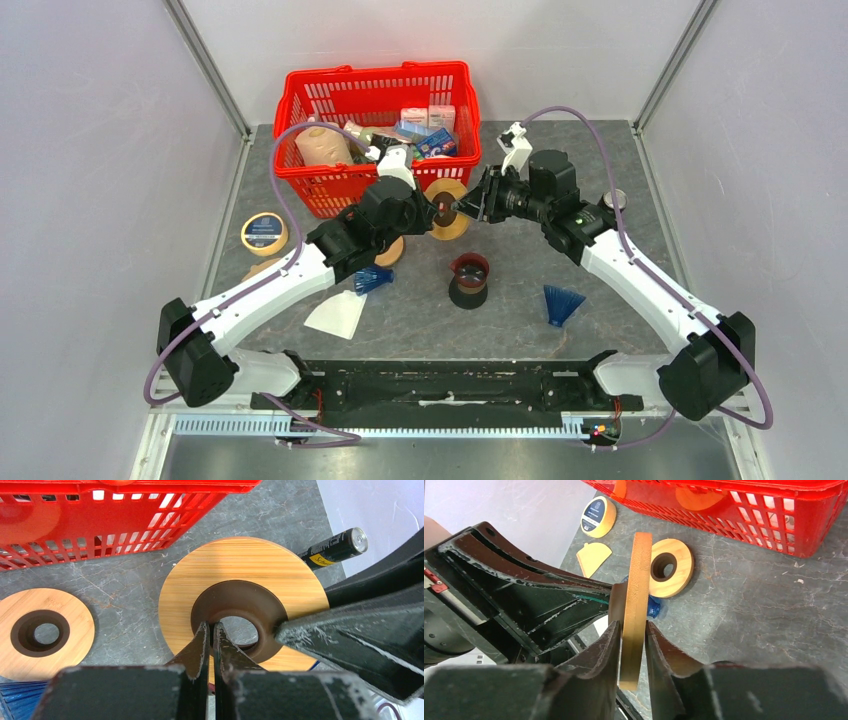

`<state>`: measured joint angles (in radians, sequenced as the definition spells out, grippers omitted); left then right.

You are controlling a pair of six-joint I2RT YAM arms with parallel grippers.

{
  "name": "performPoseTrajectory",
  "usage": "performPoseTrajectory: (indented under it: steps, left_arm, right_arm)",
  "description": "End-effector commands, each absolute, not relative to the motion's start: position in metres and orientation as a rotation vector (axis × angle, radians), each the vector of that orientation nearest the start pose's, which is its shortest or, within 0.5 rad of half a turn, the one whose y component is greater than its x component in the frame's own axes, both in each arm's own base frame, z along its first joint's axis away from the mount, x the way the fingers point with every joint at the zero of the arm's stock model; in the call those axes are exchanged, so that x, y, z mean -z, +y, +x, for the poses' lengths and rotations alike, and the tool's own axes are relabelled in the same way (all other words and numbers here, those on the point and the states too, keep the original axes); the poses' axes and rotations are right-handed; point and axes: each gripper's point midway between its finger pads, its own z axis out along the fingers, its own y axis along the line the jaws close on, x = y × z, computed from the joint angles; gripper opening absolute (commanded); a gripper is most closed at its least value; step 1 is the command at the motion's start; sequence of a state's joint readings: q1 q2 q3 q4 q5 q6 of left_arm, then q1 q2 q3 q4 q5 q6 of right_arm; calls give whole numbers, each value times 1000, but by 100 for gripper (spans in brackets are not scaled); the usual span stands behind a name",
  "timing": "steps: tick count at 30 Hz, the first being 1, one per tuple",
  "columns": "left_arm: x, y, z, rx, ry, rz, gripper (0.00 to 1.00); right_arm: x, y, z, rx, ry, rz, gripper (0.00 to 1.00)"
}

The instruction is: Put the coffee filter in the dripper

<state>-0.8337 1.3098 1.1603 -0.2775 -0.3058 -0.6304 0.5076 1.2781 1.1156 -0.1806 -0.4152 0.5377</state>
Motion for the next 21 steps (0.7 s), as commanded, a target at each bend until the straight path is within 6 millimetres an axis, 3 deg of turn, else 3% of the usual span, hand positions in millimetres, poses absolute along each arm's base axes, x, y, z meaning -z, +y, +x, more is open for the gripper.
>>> performPoseTrajectory:
  steps: [1,5,7,10,13,15,17,21]
  left_arm:
    - [-303,-295,305,721,1904,2,2]
    - [-304,-299,301,747,1912,22,2]
    - [-304,-297,299,750,1915,24,10]
    - [-304,-289,294,737,1919,18,37]
    - [-301,-275,287,706,1929,4,58]
    - [-298,-266,283,684,1935,-14,64]
    - [-293,-252,284,647,1933,-82,82]
    - [-304,-243,278,674,1937,-137,87]
  right_arm:
    - [-302,273,308,-1038,1937,-279,25]
    - [-300,274,305,-1026,1940,-307,0]
    - [-300,272,304,-1001,1933,-336,0]
    - [-306,266,304,-930,1882,-426,0]
    - [-309,252,303,-779,1834,-545,0]
    - [-307,243,303,-665,1803,-618,0]
    - [-304,238,303,-551,1760,-711,0]
    - [-302,232,308,-312,1619,-879,0]
